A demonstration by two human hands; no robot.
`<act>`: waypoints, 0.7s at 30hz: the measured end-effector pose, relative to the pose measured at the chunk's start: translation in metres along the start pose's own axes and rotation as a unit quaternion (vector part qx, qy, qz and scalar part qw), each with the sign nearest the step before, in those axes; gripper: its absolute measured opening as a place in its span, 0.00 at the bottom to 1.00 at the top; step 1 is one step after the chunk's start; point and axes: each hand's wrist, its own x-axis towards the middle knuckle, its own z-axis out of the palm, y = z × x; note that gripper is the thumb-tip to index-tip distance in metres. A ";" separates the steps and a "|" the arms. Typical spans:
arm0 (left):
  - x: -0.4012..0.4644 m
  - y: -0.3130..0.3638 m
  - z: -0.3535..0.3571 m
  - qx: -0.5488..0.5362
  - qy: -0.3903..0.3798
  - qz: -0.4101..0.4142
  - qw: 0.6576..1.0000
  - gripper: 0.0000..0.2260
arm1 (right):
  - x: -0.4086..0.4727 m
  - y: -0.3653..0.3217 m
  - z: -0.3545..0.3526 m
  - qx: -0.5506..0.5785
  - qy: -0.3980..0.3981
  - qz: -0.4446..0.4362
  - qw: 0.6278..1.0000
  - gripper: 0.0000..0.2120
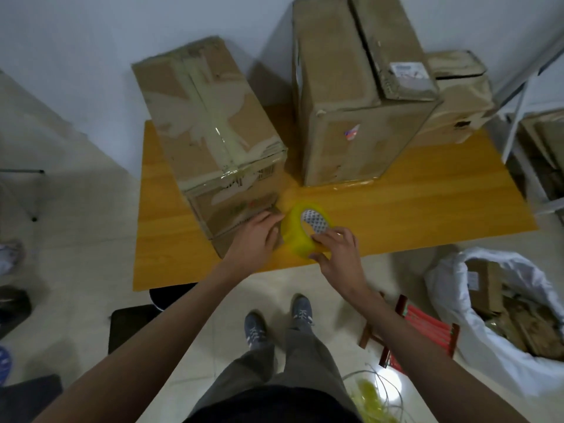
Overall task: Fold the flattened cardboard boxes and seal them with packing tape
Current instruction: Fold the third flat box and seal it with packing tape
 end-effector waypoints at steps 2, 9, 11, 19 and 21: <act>-0.002 0.007 -0.009 -0.028 0.021 0.008 0.999 0.15 | -0.001 -0.009 -0.013 0.013 0.019 -0.013 1.000 0.18; 0.002 0.035 -0.047 -0.076 0.109 0.020 0.991 0.08 | 0.013 -0.037 -0.054 0.036 0.048 -0.032 0.998 0.19; 0.010 0.040 -0.059 -0.087 0.132 0.020 0.987 0.06 | 0.020 -0.042 -0.064 0.045 0.054 -0.037 0.997 0.19; 0.049 0.064 -0.115 -0.102 0.187 0.016 0.977 0.03 | 0.059 -0.063 -0.109 0.099 0.028 -0.084 0.991 0.19; 0.058 0.067 -0.127 -0.090 0.188 0.021 0.978 0.03 | 0.070 -0.066 -0.121 0.105 0.015 -0.103 0.989 0.16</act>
